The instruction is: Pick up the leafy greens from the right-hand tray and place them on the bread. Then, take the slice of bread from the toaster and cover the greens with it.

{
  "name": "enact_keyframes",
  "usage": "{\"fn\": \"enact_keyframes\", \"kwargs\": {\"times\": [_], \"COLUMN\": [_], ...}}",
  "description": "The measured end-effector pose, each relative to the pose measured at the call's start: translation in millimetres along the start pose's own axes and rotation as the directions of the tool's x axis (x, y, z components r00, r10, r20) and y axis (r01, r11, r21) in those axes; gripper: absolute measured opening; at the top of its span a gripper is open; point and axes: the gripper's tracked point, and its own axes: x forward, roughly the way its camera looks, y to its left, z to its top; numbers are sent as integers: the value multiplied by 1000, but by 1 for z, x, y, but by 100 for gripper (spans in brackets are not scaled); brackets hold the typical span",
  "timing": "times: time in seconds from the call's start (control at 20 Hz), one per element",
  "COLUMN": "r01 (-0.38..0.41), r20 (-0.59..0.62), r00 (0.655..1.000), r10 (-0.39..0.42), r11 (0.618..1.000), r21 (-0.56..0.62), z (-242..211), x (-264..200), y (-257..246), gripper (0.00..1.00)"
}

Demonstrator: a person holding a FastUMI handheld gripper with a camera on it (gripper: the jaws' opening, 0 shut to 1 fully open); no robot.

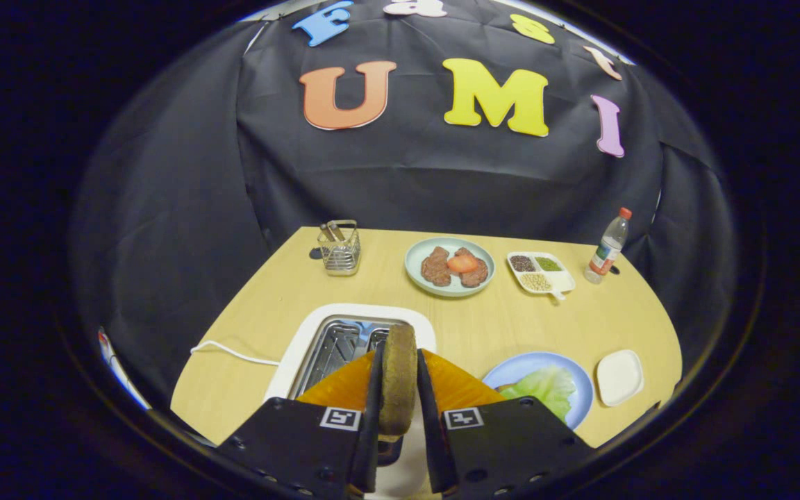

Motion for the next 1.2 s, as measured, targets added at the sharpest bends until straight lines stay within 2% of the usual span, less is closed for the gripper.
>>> {"fn": "enact_keyframes", "kwargs": {"times": [0.05,0.3,0.6,0.9,1.2], "r01": [-2,-13,-11,-23,-3], "r20": [1,38,134,193,221], "r00": [1000,999,991,981,975], "r10": [2,13,19,30,7], "r11": [1000,1000,998,999,1000], "r21": [0,-17,-58,-39,-19], "z": [1,7,29,44,47], "x": [-2,-17,-56,-96,-124], "y": [-1,3,5,-2,-26], "gripper": [11,11,11,11,10]}}
